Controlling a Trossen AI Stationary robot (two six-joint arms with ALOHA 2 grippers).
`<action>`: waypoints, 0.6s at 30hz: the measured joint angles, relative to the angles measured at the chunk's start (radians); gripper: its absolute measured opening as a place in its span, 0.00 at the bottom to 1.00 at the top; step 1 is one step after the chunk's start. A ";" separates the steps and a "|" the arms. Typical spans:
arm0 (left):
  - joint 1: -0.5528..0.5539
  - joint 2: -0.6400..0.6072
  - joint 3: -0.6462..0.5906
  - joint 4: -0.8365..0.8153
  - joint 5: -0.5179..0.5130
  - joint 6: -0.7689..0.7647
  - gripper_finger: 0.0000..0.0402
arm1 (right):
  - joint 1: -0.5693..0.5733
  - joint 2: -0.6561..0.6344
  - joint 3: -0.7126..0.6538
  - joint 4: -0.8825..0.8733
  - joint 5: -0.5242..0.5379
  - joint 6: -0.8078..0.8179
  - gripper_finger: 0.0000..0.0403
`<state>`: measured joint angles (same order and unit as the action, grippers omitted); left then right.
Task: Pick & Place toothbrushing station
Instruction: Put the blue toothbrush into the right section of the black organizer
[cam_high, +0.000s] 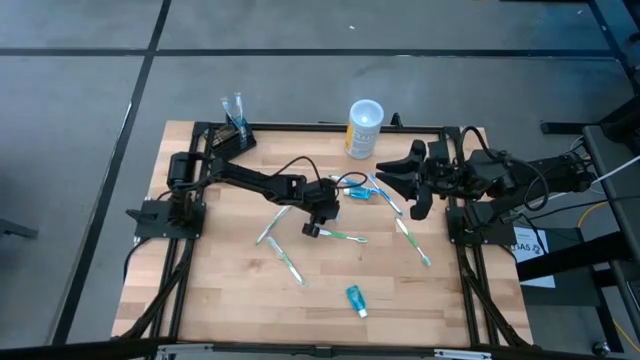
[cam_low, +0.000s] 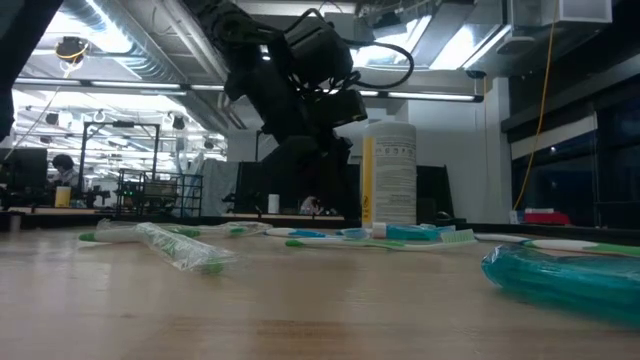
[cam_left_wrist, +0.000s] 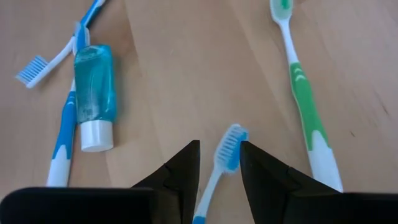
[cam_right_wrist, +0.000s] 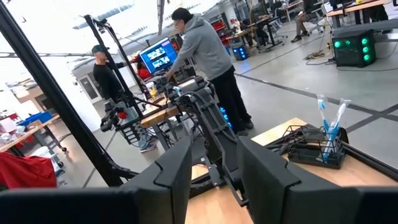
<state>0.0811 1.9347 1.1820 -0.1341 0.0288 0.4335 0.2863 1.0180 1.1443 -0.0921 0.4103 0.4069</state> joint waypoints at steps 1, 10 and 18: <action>0.000 0.000 0.000 0.000 0.001 0.000 0.27 | 0.000 0.000 0.000 0.007 -0.004 -0.003 0.32; -0.002 0.028 -0.003 -0.022 0.034 0.007 0.27 | 0.039 -0.001 0.000 0.074 -0.015 -0.056 0.32; -0.002 0.073 0.013 0.006 0.014 0.003 0.26 | 0.070 -0.005 0.000 0.078 0.034 -0.055 0.32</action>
<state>0.0795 2.0075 1.1953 -0.1278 0.0425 0.4368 0.3568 1.0130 1.1442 -0.0140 0.4441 0.3523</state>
